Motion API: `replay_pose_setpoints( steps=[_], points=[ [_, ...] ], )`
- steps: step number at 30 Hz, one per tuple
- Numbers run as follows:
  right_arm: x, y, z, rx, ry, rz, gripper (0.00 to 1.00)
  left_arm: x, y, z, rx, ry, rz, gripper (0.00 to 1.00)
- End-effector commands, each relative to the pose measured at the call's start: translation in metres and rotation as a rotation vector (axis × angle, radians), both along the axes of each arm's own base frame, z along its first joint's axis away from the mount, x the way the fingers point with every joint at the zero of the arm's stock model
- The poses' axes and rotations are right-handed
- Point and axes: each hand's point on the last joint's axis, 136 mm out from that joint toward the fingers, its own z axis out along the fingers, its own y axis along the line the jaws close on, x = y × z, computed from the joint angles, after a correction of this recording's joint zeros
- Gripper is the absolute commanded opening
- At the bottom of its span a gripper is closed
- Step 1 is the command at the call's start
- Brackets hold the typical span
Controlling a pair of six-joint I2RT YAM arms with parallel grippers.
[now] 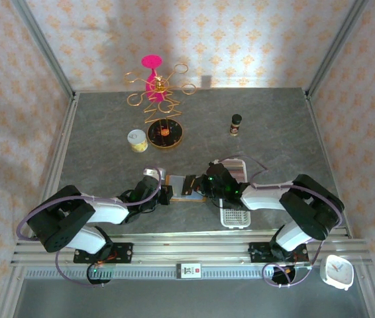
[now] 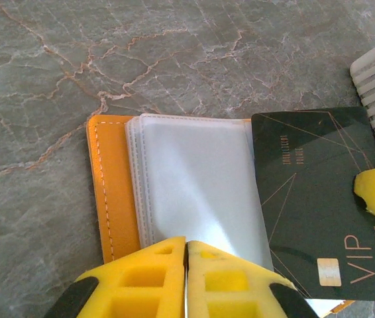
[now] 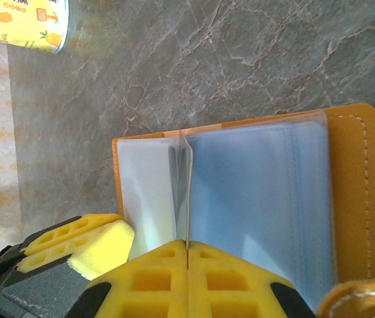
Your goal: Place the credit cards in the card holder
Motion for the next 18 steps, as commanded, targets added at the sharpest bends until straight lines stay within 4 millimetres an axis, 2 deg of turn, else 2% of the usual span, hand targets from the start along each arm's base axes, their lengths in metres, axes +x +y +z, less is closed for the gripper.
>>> replay_pose_setpoints(
  steps=[1,9,18],
  points=[
    [-0.001,-0.004,-0.006,0.002,0.013,-0.013,0.0,0.001,-0.002,-0.001,0.022,-0.001,-0.003,0.1],
    [-0.01,0.009,-0.007,0.052,0.036,0.05,0.0,0.001,-0.002,-0.001,0.024,-0.001,-0.002,0.1],
    [-0.009,0.011,-0.014,0.036,0.051,0.053,0.0,0.002,0.0,0.003,0.021,-0.012,0.004,0.1]
  ],
)
